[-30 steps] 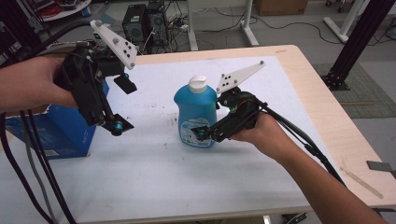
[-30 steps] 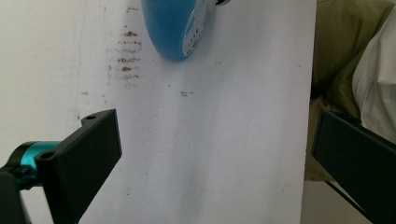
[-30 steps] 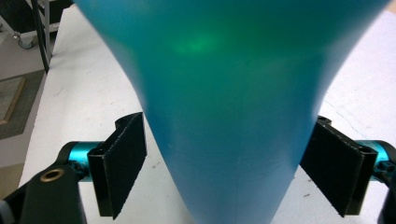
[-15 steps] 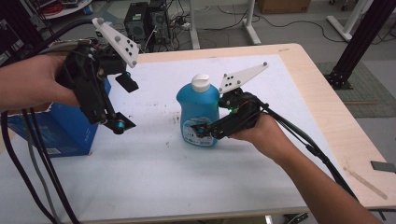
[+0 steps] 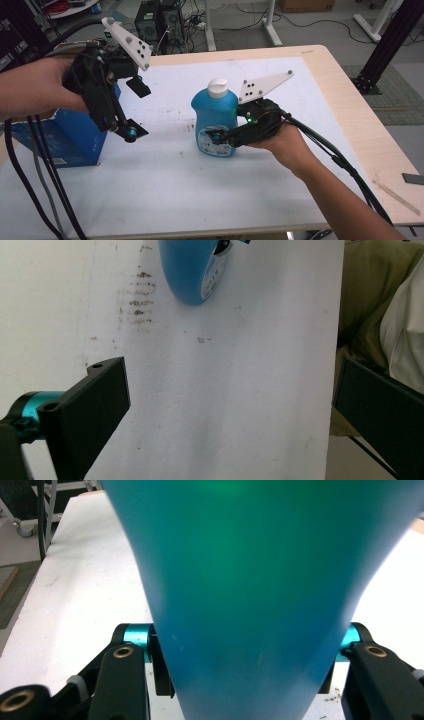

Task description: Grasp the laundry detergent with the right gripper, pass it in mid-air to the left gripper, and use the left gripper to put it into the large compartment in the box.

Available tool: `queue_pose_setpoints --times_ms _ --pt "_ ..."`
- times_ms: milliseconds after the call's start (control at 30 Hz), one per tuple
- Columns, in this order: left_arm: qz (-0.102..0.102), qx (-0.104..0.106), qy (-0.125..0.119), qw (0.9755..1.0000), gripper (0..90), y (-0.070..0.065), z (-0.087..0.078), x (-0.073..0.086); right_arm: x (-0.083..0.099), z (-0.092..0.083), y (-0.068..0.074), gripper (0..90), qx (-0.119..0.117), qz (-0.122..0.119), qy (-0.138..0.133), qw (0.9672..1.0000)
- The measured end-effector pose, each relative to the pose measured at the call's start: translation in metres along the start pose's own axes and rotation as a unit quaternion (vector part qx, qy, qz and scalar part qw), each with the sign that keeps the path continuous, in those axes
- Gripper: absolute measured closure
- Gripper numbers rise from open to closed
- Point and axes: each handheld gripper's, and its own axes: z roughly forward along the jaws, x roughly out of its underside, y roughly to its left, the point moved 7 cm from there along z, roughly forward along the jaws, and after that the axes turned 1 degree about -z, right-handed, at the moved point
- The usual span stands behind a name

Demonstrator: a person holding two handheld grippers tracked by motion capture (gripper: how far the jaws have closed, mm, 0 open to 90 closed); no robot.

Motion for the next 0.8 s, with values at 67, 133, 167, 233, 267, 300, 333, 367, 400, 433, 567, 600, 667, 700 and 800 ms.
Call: queue_pose_setpoints --times_ms 67,133,167,233,267,300,333,367,400,433,567,600,667,700,800 --pt "-0.001 0.0 0.001 1.0 1.7 0.0 0.0 0.0 0.0 0.0 0.0 45.3 0.001 0.001 -0.003 1.0" --pt "-0.002 0.001 -0.001 1.0 1.7 0.001 0.0 -0.001 0.0 -0.001 0.0 46.1 0.002 -0.001 -0.003 1.0" --pt "-0.002 0.0 -0.002 1.0 1.7 0.001 0.0 -0.002 0.0 -0.001 0.0 46.4 0.003 -0.003 -0.002 1.0" --pt "-0.004 0.001 -0.007 1.0 1.7 0.0 -0.001 -0.003 0.0 -0.001 0.001 46.8 0.001 -0.004 -0.001 1.0" --pt "-0.003 0.003 -0.008 1.0 1.7 -0.001 -0.002 -0.004 -0.001 -0.001 0.002 46.9 -0.002 -0.001 0.0 1.0" --pt "-0.002 0.003 -0.008 1.0 1.7 -0.001 -0.002 -0.004 -0.001 -0.002 0.002 47.0 -0.004 -0.002 0.002 1.0" --pt "-0.003 0.003 -0.01 0.9999 1.7 -0.002 -0.003 -0.005 -0.003 -0.003 0.003 47.0 -0.005 -0.003 0.003 1.0" --pt "-0.001 0.003 -0.01 0.9999 1.7 -0.003 -0.004 -0.006 -0.005 -0.004 0.003 47.0 -0.006 -0.006 0.003 1.0" --pt "0.001 0.002 -0.01 0.9999 1.7 -0.005 -0.005 -0.008 -0.008 -0.006 0.004 47.0 -0.008 -0.008 0.001 0.9999" --pt "0.002 0.002 -0.011 0.9999 1.7 -0.006 -0.006 -0.01 -0.013 -0.008 0.005 47.0 -0.008 -0.012 0.002 0.9999" --pt "0.01 0.0 -0.013 0.9999 1.7 -0.01 -0.015 -0.016 -0.03 -0.017 0.013 46.8 -0.014 -0.026 0.014 0.9995" --pt "0.01 -0.001 -0.014 0.9998 1.7 -0.01 -0.016 -0.018 -0.033 -0.018 0.014 46.8 -0.016 -0.027 0.016 0.9994" --pt "0.012 -0.002 -0.011 0.9999 1.7 -0.011 -0.02 -0.02 -0.042 -0.021 0.019 46.7 -0.018 -0.031 0.025 0.999" --pt "0.012 -0.003 -0.009 0.9999 1.7 -0.011 -0.022 -0.022 -0.044 -0.022 0.02 46.7 -0.02 -0.034 0.028 0.9988" --pt "0.012 -0.003 -0.005 0.9999 1.7 -0.012 -0.025 -0.025 -0.052 -0.025 0.025 46.7 -0.024 -0.044 0.038 0.998"
